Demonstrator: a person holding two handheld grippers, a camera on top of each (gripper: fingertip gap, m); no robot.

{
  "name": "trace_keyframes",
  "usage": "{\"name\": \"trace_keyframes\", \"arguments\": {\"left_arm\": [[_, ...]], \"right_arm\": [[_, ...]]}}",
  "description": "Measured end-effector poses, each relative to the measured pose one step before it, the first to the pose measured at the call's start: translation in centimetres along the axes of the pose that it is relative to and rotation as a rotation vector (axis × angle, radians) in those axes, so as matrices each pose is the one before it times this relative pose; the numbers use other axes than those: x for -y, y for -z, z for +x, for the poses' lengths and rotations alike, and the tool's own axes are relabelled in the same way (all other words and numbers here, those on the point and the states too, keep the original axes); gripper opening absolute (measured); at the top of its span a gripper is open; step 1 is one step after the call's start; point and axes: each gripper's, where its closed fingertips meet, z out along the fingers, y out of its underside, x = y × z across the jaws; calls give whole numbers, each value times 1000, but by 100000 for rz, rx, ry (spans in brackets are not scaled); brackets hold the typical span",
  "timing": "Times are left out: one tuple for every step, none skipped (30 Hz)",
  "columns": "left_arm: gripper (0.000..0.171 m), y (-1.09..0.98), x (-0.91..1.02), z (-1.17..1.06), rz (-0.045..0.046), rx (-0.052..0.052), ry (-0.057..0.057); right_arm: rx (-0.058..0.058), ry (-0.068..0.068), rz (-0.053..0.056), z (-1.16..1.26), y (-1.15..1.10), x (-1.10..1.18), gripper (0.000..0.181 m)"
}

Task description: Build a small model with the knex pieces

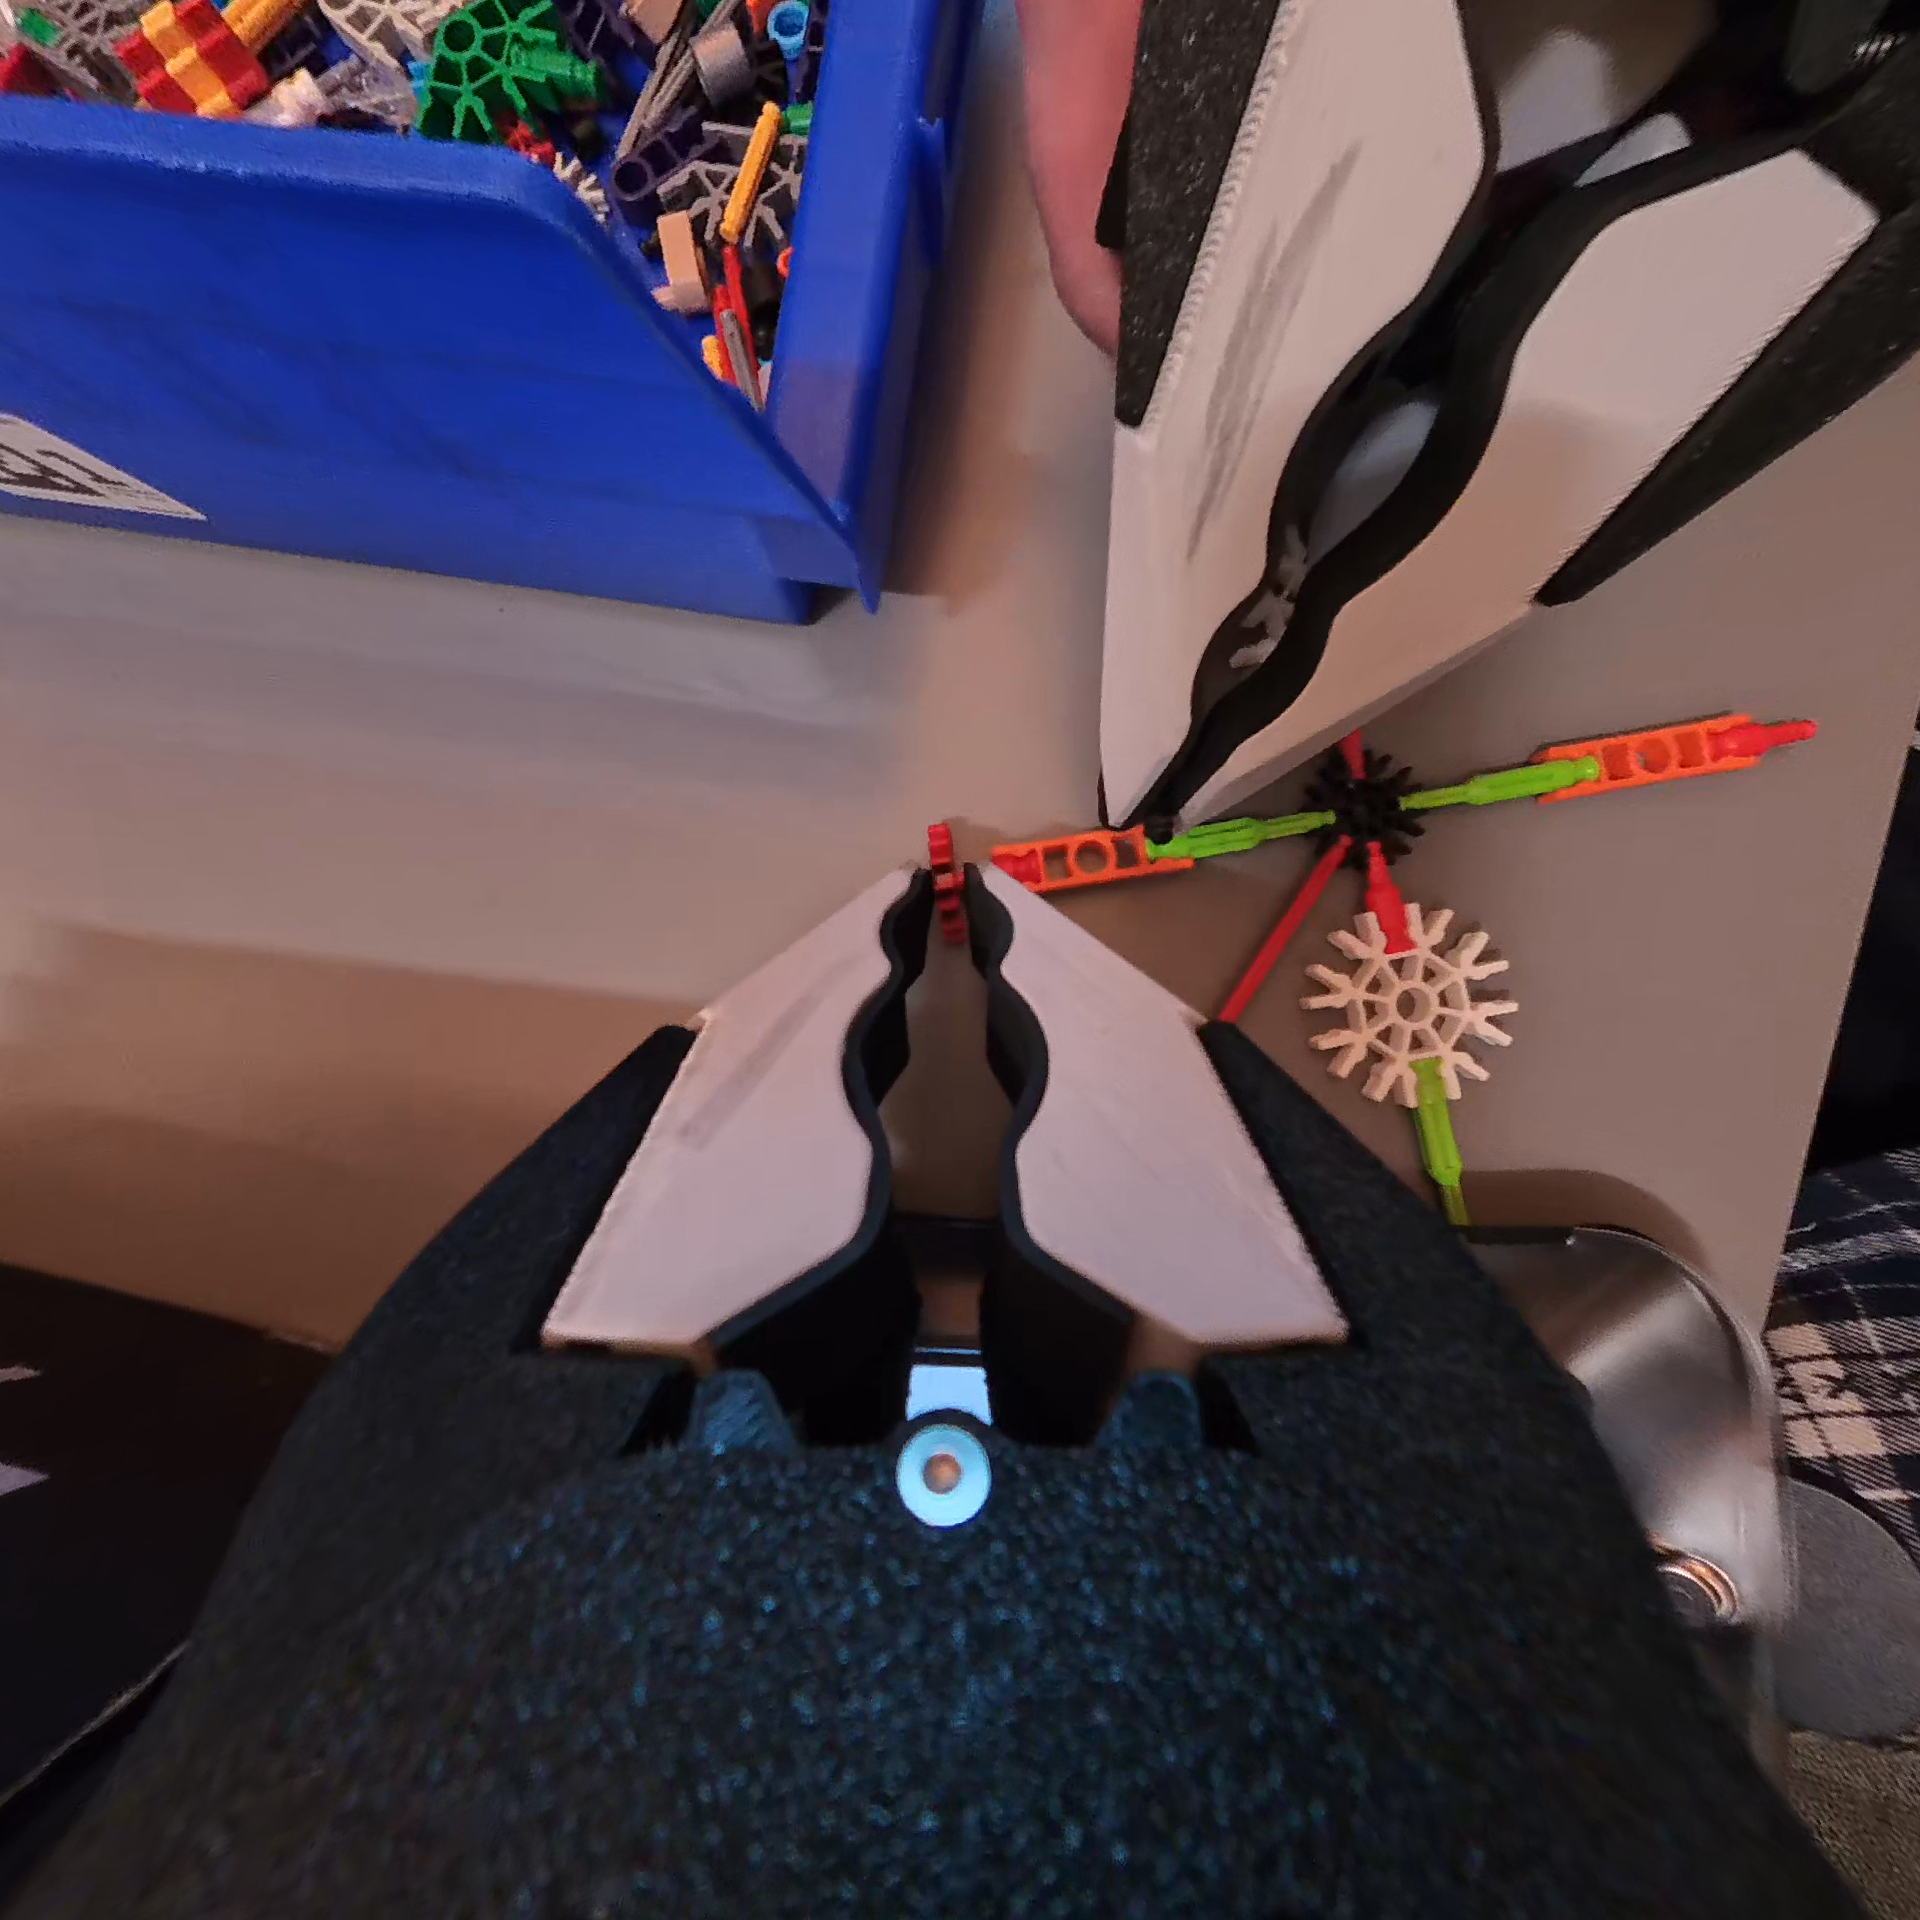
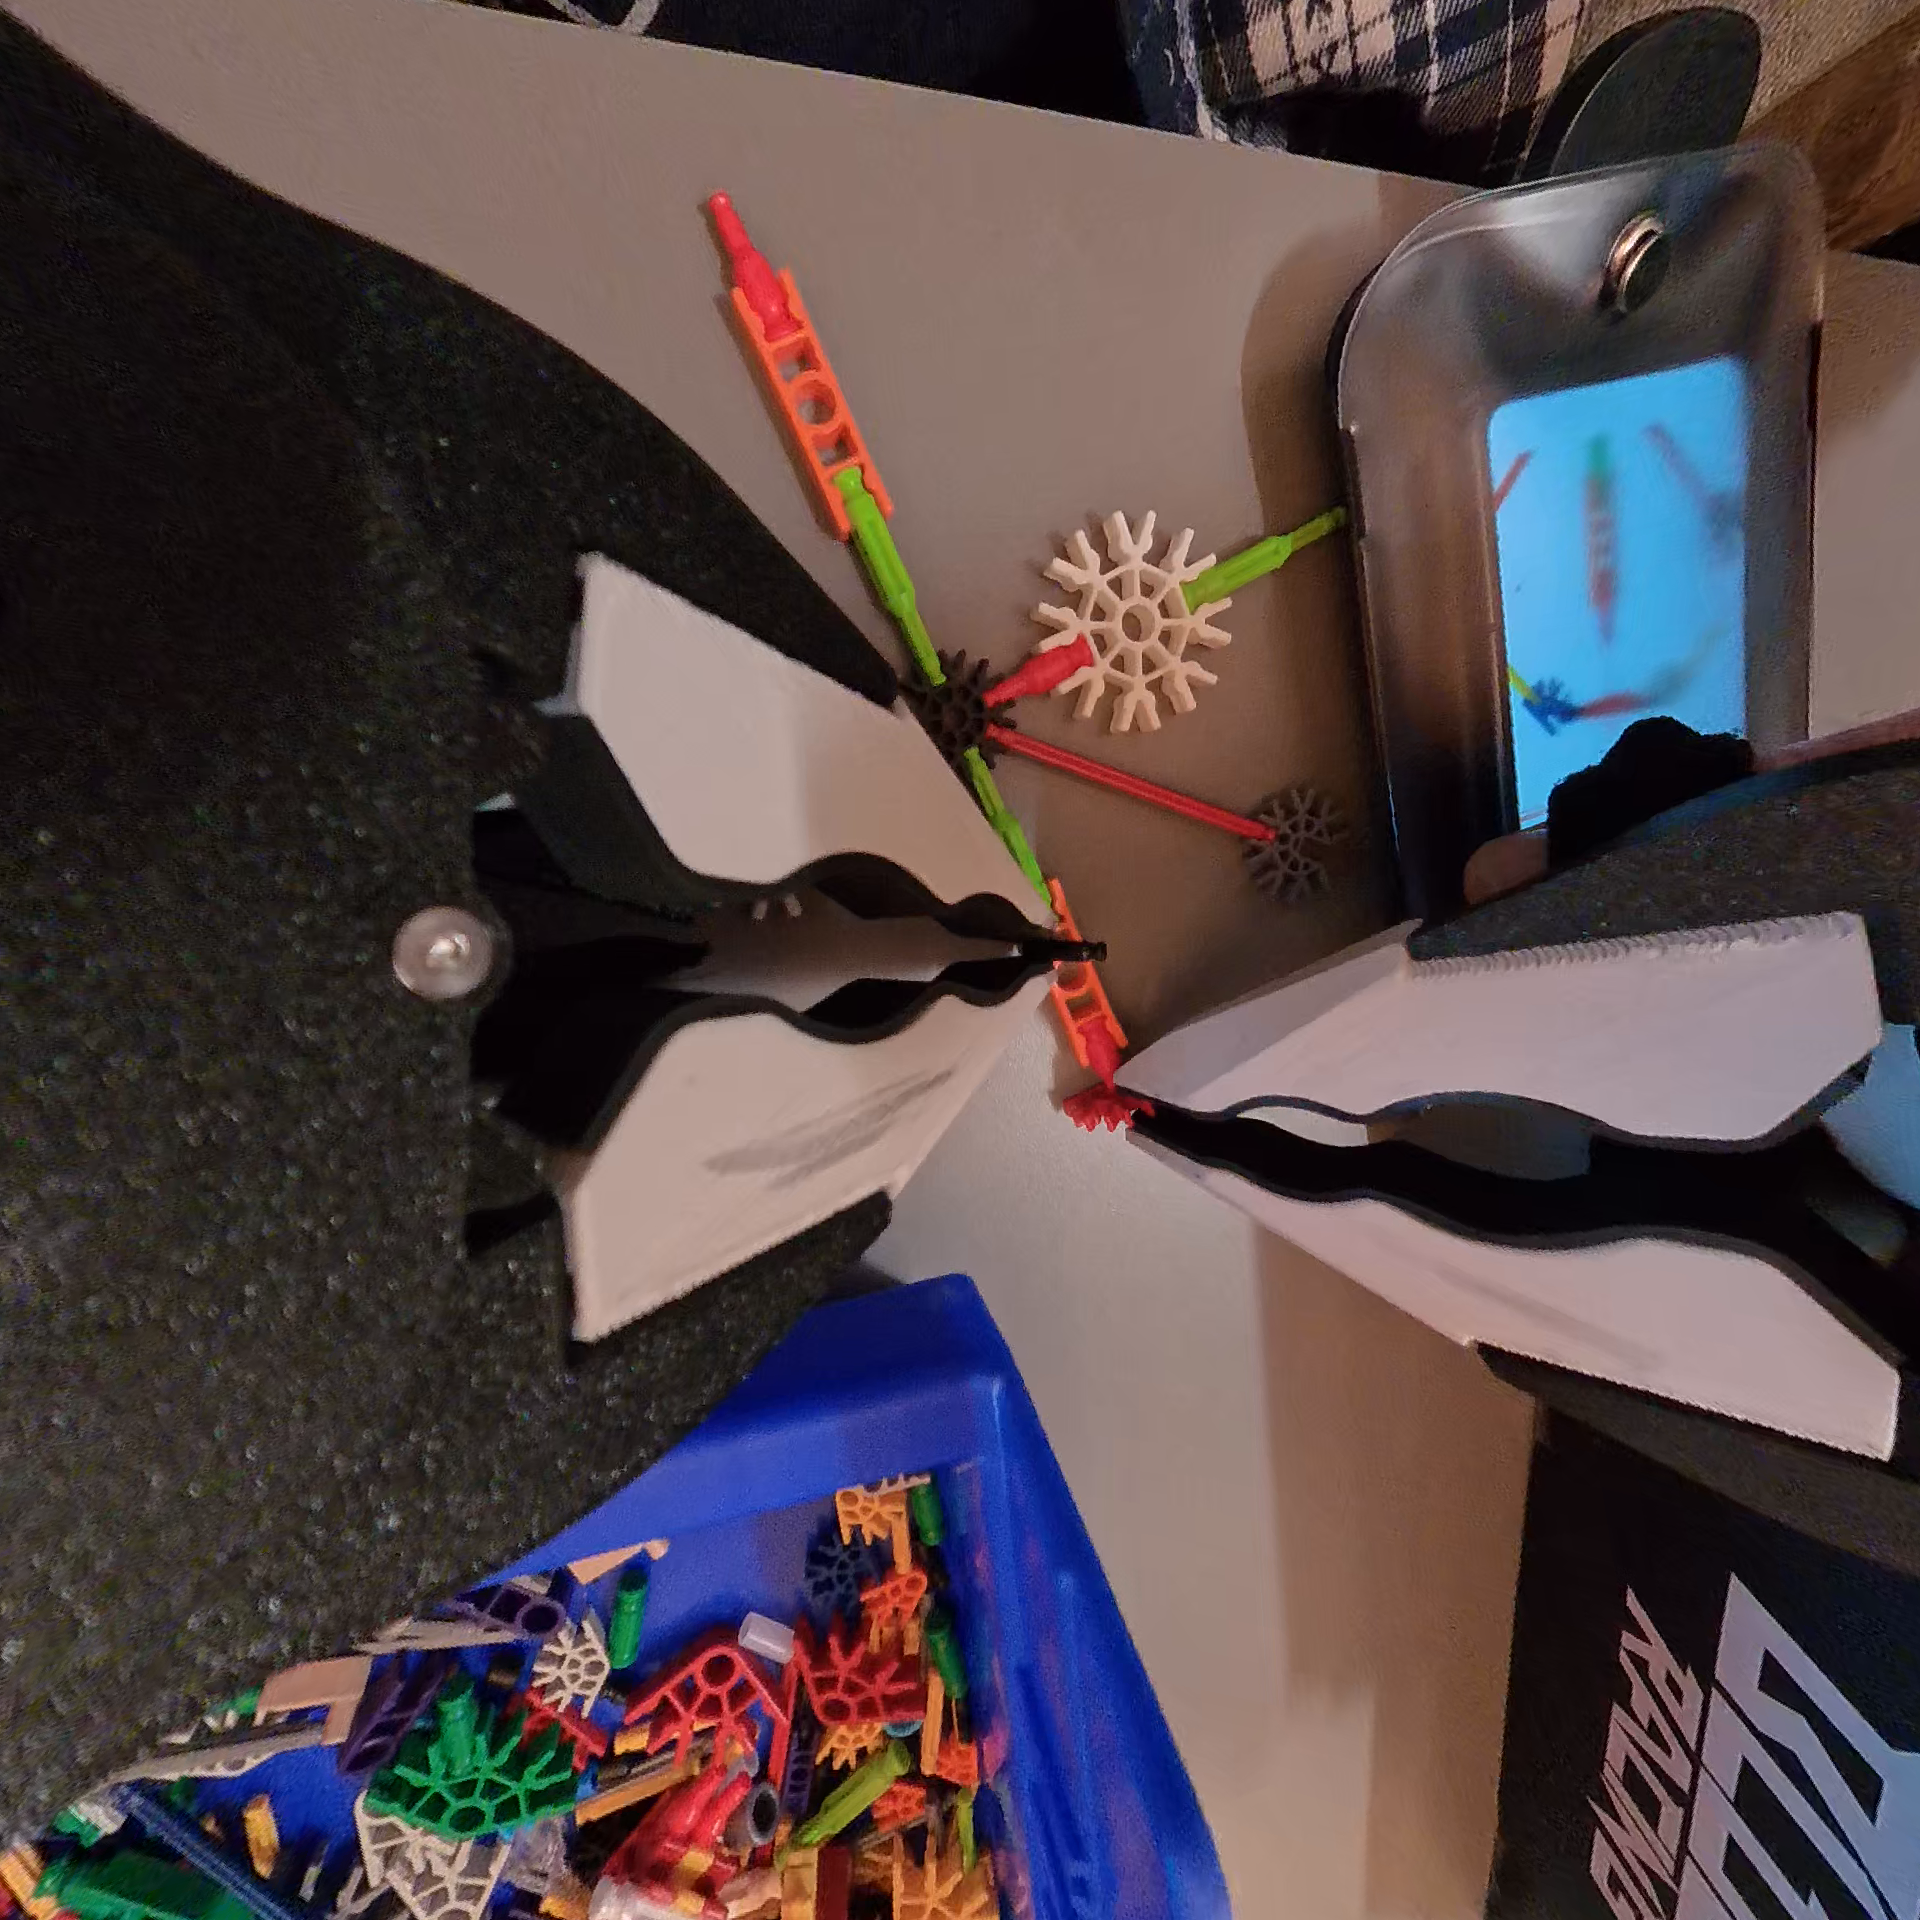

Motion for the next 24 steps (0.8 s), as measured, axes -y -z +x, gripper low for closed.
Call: {"name": "trace_keyframes", "arguments": {"left_arm": [[6,-1,0,6,31,-229,217],[6,-5,-39,-33,-261,156,-41],[6,-8,-55,-63,-388,397,-160],[6,-9,-53,-42,-333,164,-25],[6,-11,-6,23,-76,-276,33],[6,-18,8,13,19,-228,132],[6,2,-6,-28,-69,12,50],[6,-15,1,-19,-31,-53,20],[6,-6,-12,19,-70,-277,142],[6,-24,-6,-20,-100,-39,15],[6,-10,14,1,-25,-51,19],[6,-23,-6,-10,-103,-71,87],[7,4,8,-52,-106,262,-113],[7,-1,-25,-42,-214,130,-78],[7,-6,-17,42,-207,-357,-24],[7,23,-21,-13,-132,26,-106],[7,37,-3,-69,-28,392,-15],[7,33,-16,-22,-4,-101,421],[7,56,12,43,163,-417,185],[7,46,77,-123,513,769,-257],[7,31,34,-69,216,556,-102],[5,-14,-45,21,-366,-57,-36],[5,-30,-60,-25,-496,374,-167],[5,-41,-45,-82,-473,635,-63]], "right_arm": [[158,-61,104,0,15,14,2],[5,23,-33,1,2,-19,1],[6,16,-176,5,-11,-46,1],[152,-9,-202,-11,-25,-49,2],[34,-85,-38,7,-9,-13,1],[-155,-26,-50,38,-8,-14,1],[-102,4,4,28,11,0,1],[-185,-35,135,33,32,18,1],[-207,-199,-15,64,33,-3,2],[-274,-274,-40,78,32,-21,2],[-98,-205,94,50,31,-23,2],[-31,-83,132,26,20,-3,2],[46,-107,-148,5,5,-49,2],[76,50,-152,-16,-24,-42,2],[15,71,-32,-12,-16,-25,2],[77,-5,-85,-15,-8,-26,2],[67,42,-115,-13,-19,-30,2],[27,20,-144,0,-20,-34,2],[-5,14,-143,6,-13,-27,2],[-50,25,-140,15,-6,-34,2],[-54,-6,-129,21,-17,-39,2],[-54,-39,-12,16,5,-9,2],[-38,-80,17,21,1,-5,2],[-51,-105,-17,21,3,-10,2]]}}
